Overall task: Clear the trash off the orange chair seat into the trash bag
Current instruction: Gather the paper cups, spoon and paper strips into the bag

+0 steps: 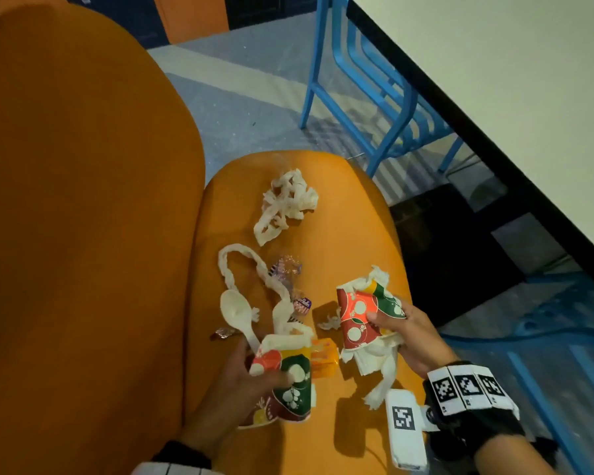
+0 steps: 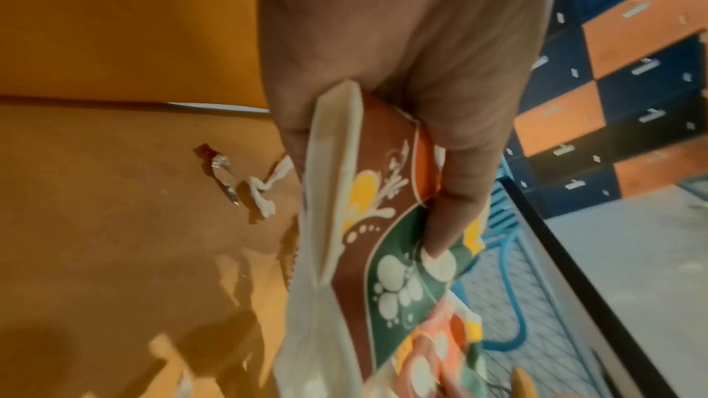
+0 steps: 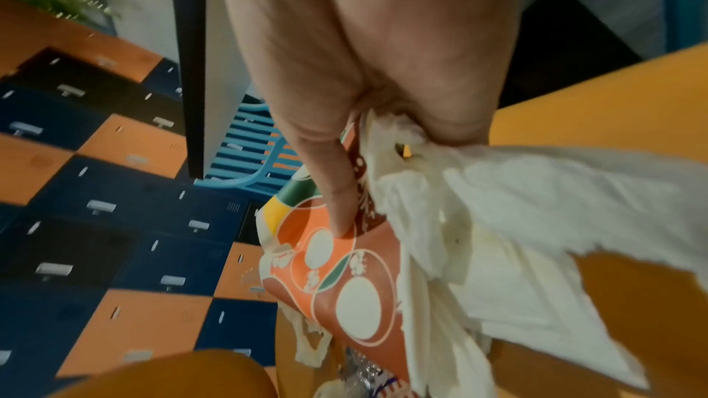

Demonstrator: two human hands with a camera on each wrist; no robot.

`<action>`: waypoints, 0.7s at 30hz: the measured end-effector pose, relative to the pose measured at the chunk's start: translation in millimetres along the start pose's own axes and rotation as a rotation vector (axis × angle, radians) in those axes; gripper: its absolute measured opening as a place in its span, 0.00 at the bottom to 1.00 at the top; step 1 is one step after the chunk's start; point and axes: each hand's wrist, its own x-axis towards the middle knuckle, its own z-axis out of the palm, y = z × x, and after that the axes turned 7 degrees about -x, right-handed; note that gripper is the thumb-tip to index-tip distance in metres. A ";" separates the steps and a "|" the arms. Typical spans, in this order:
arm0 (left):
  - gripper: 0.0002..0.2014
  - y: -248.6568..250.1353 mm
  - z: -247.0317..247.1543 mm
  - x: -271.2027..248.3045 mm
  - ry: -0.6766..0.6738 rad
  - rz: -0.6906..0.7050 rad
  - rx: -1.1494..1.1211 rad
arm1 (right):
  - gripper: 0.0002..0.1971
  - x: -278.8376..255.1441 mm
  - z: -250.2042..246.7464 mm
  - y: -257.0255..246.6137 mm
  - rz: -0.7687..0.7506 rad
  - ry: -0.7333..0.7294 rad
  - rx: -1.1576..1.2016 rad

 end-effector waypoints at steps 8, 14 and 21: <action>0.28 27.6 -46.0 91.6 0.321 0.000 0.026 | 0.20 42.0 60.3 19.3 0.029 -0.065 -0.022; 0.32 42.0 -56.9 149.3 0.382 0.074 0.084 | 0.17 77.1 108.1 25.5 -0.009 -0.044 -0.047; 0.38 37.7 -50.8 173.4 0.433 0.074 0.248 | 0.14 93.8 133.6 17.9 -0.176 -0.070 -0.080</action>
